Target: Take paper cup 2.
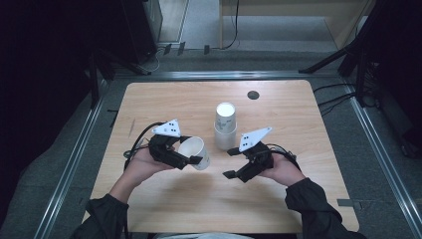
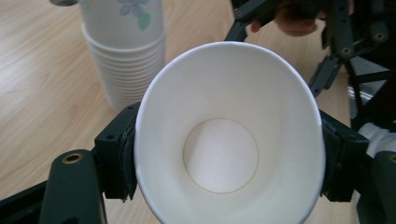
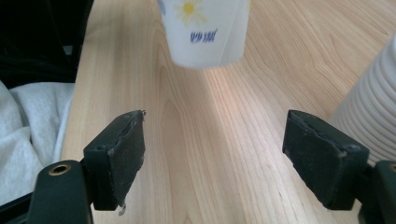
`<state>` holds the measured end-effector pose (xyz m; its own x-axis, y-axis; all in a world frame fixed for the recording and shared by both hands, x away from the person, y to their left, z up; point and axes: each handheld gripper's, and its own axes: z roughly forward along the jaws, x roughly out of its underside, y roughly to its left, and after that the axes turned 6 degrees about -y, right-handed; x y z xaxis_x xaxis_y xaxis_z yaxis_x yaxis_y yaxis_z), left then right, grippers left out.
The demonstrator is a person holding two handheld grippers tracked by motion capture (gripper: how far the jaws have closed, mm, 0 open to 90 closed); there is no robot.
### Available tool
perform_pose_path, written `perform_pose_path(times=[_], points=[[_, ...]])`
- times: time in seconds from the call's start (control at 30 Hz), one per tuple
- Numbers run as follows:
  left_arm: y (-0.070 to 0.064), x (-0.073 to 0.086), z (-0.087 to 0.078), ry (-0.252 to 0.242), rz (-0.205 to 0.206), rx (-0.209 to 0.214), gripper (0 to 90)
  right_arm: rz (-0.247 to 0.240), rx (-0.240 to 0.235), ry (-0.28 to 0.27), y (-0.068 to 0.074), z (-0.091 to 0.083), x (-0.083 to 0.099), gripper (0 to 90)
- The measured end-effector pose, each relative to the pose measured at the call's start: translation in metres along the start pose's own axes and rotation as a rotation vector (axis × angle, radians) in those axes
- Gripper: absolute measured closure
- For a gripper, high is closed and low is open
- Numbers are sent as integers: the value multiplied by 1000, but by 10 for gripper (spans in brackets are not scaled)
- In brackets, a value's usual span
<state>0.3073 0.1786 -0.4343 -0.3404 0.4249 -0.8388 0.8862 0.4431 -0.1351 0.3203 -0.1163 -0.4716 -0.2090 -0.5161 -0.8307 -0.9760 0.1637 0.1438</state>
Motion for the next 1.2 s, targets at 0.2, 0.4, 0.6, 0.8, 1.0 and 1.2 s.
perform_pose_path(times=[0.2, 0.4, 0.6, 0.8, 1.0, 1.2], points=[[10, 6, -6, 13, -9, -12, 239, 2, 16, 13, -4, -6, 3, 214], [19, 12, -9, 35, -11, -54, 239, 6, 54, 3, -10, -13, 6, 214], [29, 18, -15, 51, -28, -84, 239, 13, 74, 4, -14, -16, 8, 214], [42, 25, -21, 65, -62, -109, 238, 15, 87, 3, -16, -18, 10, 213], [52, 31, -27, 78, -80, -153, 238, 7, 109, 5, -18, -18, 11, 214], [63, 37, -31, 93, -95, -195, 238, -2, 110, 14, -18, -16, 13, 213]])
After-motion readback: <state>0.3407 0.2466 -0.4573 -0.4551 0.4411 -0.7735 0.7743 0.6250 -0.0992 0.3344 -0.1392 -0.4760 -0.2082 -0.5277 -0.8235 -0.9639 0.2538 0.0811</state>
